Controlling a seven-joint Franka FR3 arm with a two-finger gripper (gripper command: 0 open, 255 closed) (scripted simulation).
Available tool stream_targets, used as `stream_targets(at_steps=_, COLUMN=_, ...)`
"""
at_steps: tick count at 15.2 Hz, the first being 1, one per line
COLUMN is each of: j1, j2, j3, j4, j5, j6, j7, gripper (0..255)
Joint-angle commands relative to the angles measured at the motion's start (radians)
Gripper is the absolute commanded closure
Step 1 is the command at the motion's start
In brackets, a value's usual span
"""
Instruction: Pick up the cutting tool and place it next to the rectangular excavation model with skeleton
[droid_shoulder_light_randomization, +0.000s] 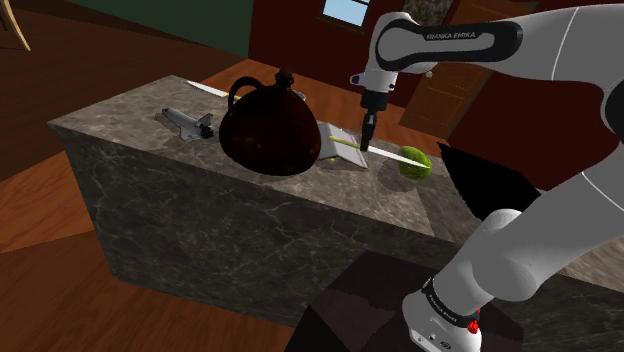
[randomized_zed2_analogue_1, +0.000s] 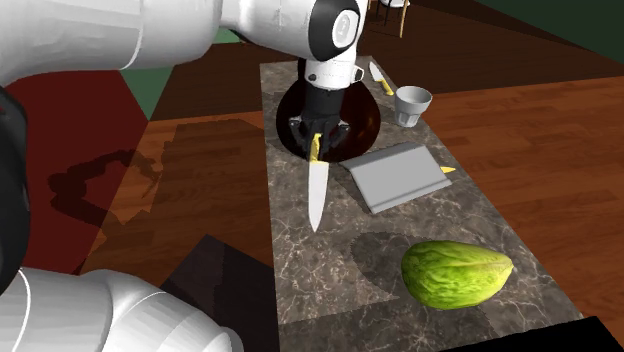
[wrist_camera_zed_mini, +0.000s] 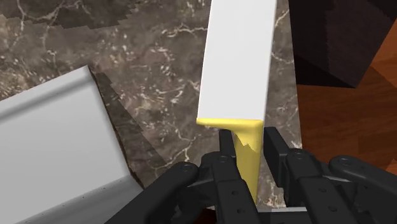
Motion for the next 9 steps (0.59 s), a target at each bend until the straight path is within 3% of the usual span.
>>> stream_targets(at_steps=1, j1=0.0, j2=-0.005, j3=0.001, j4=0.021, j5=0.0, j6=-0.026, j7=0.001, gripper=255)
stream_targets(at_steps=4, j1=0.001, j2=-0.008, j3=0.002, j4=0.049, j5=0.0, j6=-0.058, j7=0.002, gripper=255)
stream_targets(at_steps=9, j1=-0.046, j2=-0.139, j3=-0.046, j4=-0.07, j5=-0.058, j6=-0.065, j7=-0.07, gripper=255)
